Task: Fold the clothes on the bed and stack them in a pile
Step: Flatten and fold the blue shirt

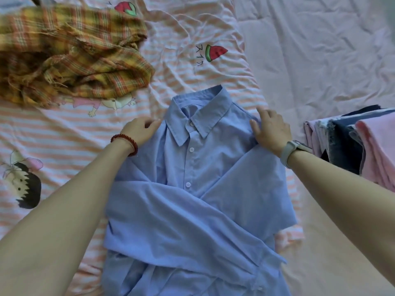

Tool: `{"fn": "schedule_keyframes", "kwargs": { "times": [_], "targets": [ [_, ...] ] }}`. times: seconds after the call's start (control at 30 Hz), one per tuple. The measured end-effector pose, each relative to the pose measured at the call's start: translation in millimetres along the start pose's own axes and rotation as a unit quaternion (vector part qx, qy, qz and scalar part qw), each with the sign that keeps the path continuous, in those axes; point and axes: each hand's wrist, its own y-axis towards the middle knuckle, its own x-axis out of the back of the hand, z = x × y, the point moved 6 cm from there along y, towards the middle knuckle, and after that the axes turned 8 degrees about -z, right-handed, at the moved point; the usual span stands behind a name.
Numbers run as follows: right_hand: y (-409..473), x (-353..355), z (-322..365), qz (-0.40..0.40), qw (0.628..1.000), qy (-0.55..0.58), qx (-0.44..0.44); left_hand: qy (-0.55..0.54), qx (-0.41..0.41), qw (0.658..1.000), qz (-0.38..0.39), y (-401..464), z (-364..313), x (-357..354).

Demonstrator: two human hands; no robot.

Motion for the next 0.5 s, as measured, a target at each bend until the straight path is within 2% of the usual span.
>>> {"fn": "schedule_keyframes", "kwargs": {
  "times": [0.1,0.2,0.23,0.33,0.43,0.5],
  "targets": [
    [5.4,-3.0,-7.4,0.018,0.999,0.034,-0.013,-0.012,0.036,0.998,0.050,13.2,-9.1,-11.6],
    [12.4,-3.7,-8.6,0.030,0.999,0.030,-0.025,-0.063,0.052,0.995,0.064,16.9,-9.1,-11.3],
    [15.6,-2.7,-7.2,0.025,0.999,0.031,-0.024,-0.087,0.048,0.994,0.046,15.8,-9.1,-5.4],
    [23.1,8.3,3.1,-0.043,0.995,0.089,0.004,-0.169,0.027,0.982,-0.079,9.6,-3.2,30.8],
    [26.1,20.4,20.1,-0.115,0.981,0.143,0.064,-0.214,0.014,0.966,-0.147,2.2,13.1,59.6],
    [31.5,19.6,27.0,-0.121,0.980,0.141,0.075,-0.216,0.038,0.957,-0.188,0.8,26.1,69.2]
  ]
}}
